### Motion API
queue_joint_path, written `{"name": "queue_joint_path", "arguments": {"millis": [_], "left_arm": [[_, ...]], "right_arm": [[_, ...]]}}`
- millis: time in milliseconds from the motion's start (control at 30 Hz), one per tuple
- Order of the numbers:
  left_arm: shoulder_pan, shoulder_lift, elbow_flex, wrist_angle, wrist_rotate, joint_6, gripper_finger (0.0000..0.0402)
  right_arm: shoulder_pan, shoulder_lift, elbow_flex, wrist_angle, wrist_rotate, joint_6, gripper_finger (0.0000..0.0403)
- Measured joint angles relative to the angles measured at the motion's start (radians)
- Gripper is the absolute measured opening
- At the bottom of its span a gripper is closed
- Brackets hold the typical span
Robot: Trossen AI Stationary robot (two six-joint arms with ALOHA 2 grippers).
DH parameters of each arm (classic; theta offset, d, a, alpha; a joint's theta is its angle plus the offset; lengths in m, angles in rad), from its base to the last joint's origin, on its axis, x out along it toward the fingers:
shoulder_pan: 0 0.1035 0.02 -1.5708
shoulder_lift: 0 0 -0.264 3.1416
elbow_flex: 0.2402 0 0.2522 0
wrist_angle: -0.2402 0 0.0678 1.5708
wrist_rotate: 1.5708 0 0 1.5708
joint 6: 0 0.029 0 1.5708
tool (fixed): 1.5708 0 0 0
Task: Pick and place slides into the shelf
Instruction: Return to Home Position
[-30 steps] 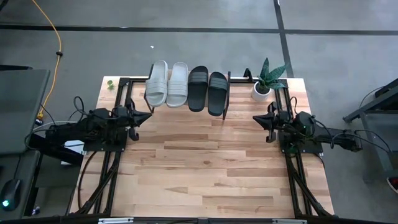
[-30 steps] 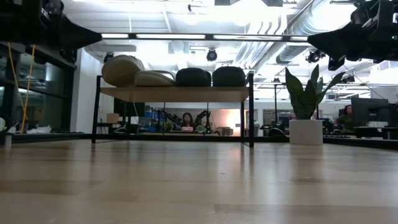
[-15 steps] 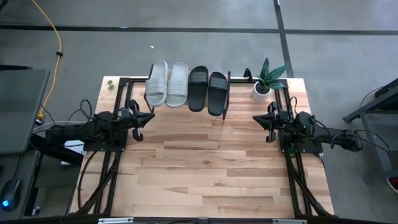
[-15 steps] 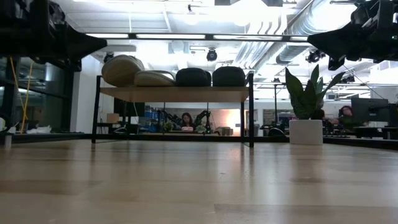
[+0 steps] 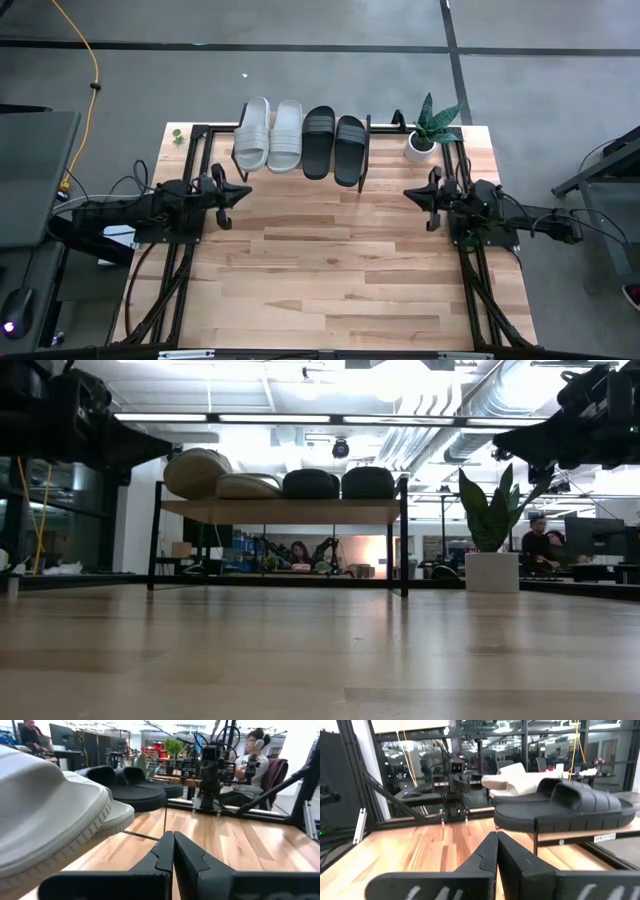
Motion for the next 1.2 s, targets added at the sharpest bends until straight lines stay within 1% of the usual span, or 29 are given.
{"name": "queue_joint_path", "arguments": {"millis": [200,433,733,867,1200], "left_arm": [[0.000,0.014,0.000,-0.005,0.012,0.025,0.0000],[0.000,0.048,0.000,-0.003,0.011,0.034,0.0001],[0.000,0.048,0.000,-0.003,0.011,0.032,0.0001],[0.000,0.048,0.000,-0.006,0.036,0.028,0.0001],[0.000,0.048,0.000,-0.007,0.039,0.024,0.0001]], "right_arm": [[0.000,0.001,0.000,-0.079,0.000,0.000,0.0000],[0.000,0.001,0.001,-0.083,-0.003,-0.001,0.0000],[0.000,0.001,0.002,-0.086,-0.003,-0.026,0.0000],[0.000,0.001,0.002,-0.087,-0.004,-0.034,0.0000],[0.000,0.001,0.003,-0.090,-0.009,-0.035,0.0000]]}}
